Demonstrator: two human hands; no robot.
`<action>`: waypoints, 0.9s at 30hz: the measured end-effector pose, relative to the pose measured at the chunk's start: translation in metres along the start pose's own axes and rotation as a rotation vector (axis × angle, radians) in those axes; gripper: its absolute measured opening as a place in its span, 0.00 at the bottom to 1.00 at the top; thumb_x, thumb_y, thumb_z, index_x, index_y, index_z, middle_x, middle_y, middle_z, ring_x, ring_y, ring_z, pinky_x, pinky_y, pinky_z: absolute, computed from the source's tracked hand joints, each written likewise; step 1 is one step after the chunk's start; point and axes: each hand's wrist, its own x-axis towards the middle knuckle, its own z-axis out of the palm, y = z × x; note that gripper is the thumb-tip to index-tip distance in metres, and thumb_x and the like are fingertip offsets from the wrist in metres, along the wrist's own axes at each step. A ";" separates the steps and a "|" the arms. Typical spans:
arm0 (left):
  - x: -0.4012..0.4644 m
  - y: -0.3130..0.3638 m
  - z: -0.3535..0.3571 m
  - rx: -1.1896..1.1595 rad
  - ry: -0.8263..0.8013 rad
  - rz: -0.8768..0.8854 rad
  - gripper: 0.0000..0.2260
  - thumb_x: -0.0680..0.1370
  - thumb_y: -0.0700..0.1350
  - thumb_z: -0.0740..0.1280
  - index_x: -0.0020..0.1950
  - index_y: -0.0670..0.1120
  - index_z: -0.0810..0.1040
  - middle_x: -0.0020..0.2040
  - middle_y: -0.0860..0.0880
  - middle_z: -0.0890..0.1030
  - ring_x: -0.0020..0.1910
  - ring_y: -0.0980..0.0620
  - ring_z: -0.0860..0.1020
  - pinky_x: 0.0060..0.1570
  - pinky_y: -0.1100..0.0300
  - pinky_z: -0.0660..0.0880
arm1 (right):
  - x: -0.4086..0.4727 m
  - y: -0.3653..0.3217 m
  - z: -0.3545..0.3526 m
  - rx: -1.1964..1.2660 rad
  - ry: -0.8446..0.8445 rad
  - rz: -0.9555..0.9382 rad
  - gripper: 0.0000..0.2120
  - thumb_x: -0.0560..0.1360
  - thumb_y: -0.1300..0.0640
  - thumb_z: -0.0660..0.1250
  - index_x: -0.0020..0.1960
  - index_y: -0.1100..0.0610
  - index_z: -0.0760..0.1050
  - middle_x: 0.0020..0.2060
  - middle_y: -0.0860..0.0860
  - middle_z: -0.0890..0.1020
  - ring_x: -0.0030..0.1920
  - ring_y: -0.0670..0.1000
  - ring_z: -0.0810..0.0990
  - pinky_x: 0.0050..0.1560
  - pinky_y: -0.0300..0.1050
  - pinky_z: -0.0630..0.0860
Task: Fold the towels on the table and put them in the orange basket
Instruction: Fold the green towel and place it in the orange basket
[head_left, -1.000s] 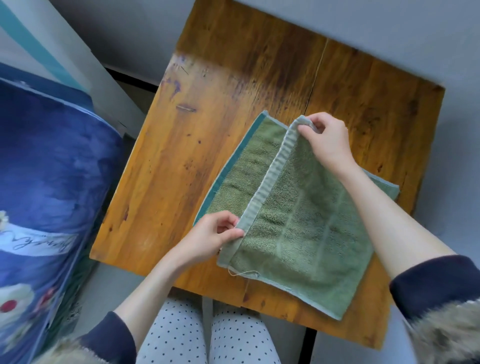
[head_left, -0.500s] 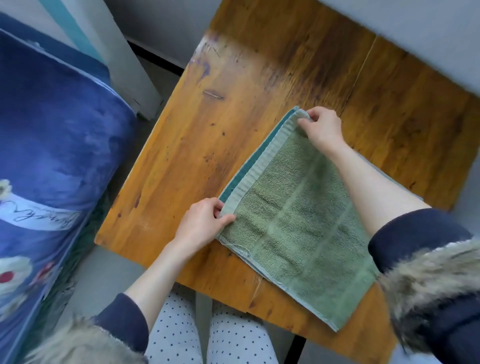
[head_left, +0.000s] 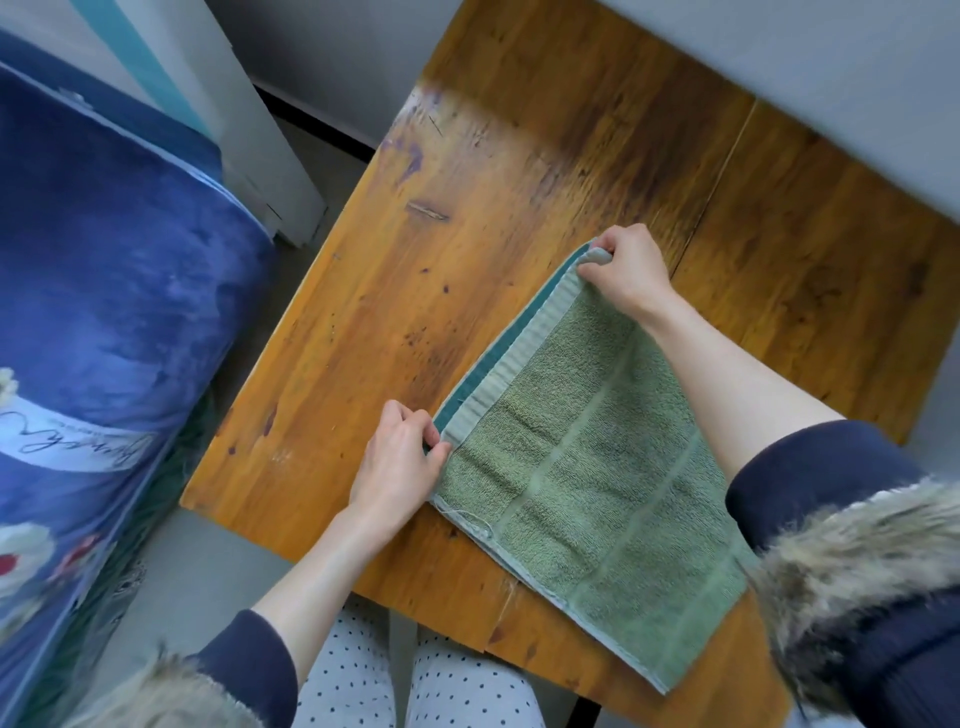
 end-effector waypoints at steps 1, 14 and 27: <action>0.001 0.001 -0.001 0.002 -0.007 0.004 0.08 0.76 0.47 0.67 0.39 0.47 0.72 0.45 0.51 0.70 0.42 0.50 0.71 0.41 0.58 0.68 | 0.001 0.000 0.000 -0.025 -0.005 -0.006 0.05 0.73 0.56 0.67 0.47 0.55 0.73 0.55 0.56 0.75 0.58 0.57 0.72 0.61 0.55 0.67; 0.008 0.017 -0.076 -0.242 -0.001 0.144 0.07 0.78 0.46 0.64 0.41 0.50 0.70 0.37 0.52 0.78 0.36 0.56 0.74 0.36 0.64 0.69 | -0.054 0.013 -0.095 0.642 0.138 0.061 0.05 0.68 0.56 0.74 0.34 0.51 0.81 0.33 0.45 0.83 0.33 0.41 0.80 0.32 0.32 0.74; 0.032 0.147 -0.233 -0.177 0.147 0.787 0.07 0.79 0.38 0.62 0.43 0.48 0.71 0.34 0.53 0.74 0.33 0.62 0.72 0.34 0.72 0.67 | -0.192 0.011 -0.214 1.169 0.489 0.035 0.01 0.71 0.63 0.70 0.42 0.60 0.80 0.33 0.50 0.84 0.36 0.46 0.82 0.35 0.36 0.77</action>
